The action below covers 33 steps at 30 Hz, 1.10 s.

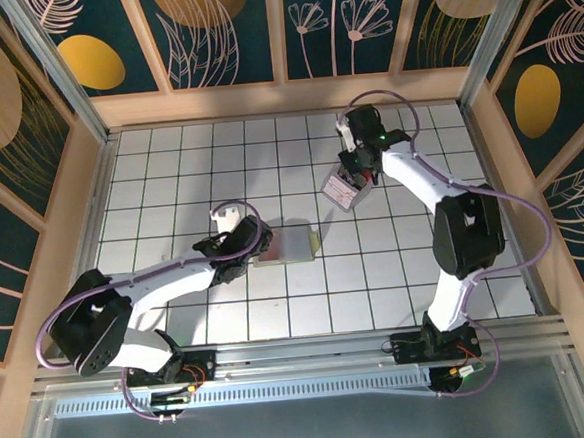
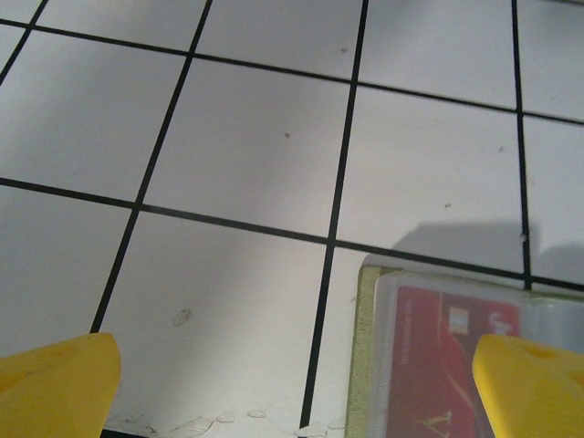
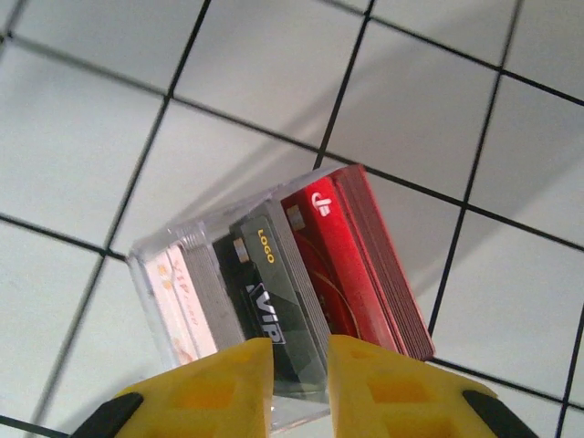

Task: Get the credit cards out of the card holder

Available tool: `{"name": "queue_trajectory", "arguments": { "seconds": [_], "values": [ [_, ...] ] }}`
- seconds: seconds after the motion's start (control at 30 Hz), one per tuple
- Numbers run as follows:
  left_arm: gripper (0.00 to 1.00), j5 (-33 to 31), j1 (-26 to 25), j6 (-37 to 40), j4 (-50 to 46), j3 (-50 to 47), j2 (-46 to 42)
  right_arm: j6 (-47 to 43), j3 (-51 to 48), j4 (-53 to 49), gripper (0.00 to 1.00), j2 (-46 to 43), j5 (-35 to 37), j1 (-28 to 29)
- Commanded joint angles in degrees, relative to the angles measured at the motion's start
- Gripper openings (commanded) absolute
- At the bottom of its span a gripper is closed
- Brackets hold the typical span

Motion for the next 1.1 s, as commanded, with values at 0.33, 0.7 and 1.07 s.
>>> {"name": "queue_trajectory", "arguments": {
  "seconds": [0.33, 0.7, 1.07],
  "values": [
    [0.99, 4.5, 7.0, -7.8, 4.8, -8.4, -9.8, 31.3, -10.4, 3.3, 0.33, -10.3, 0.6, 16.6],
    [0.99, 7.3, 14.1, -9.7, 7.3, -15.9, -16.8, 42.4, -11.1, 7.2, 0.41, -1.4, 1.3, 31.1],
    [0.99, 9.7, 19.6, -11.0, 9.0, -21.2, -21.9, 42.6, -3.0, 4.2, 0.54, 8.9, 4.9, 38.1]
  ]
}}
